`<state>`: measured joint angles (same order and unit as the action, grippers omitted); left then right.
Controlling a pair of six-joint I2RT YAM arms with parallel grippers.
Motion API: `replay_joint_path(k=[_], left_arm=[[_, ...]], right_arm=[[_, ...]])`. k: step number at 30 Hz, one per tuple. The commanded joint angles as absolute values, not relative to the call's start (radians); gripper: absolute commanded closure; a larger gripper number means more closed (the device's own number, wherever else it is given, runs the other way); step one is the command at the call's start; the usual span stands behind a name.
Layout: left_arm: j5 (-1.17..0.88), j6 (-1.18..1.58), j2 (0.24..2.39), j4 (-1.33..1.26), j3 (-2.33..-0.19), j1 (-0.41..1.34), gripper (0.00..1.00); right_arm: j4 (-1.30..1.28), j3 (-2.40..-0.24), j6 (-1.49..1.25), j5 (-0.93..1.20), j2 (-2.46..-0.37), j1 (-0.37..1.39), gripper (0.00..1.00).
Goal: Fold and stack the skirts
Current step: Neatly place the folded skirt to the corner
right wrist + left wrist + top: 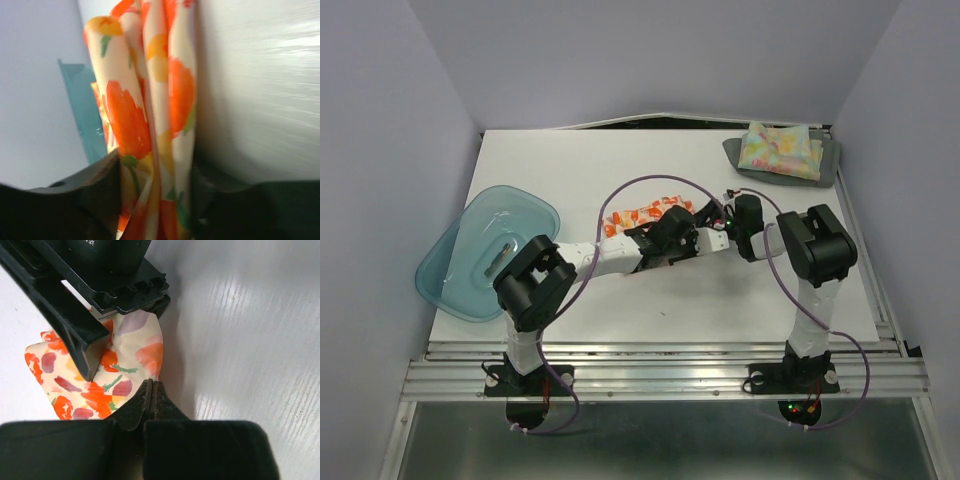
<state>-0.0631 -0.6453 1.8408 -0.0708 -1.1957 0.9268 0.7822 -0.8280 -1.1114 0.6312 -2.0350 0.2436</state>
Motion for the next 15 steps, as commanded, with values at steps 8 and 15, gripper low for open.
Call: replay_joint_path(k=[8, 15], left_arm=[[-0.041, -0.597, 1.744, -0.118, -1.167, 0.907, 0.67], [-0.129, -0.448, 1.579, 0.027, -1.184, 0.807, 0.32]], right_arm=[[0.54, -0.911, -0.847, 0.488, -1.967, 0.25, 0.91], [0.335, -1.115, -0.582, 0.468, -1.928, 0.25, 0.99]])
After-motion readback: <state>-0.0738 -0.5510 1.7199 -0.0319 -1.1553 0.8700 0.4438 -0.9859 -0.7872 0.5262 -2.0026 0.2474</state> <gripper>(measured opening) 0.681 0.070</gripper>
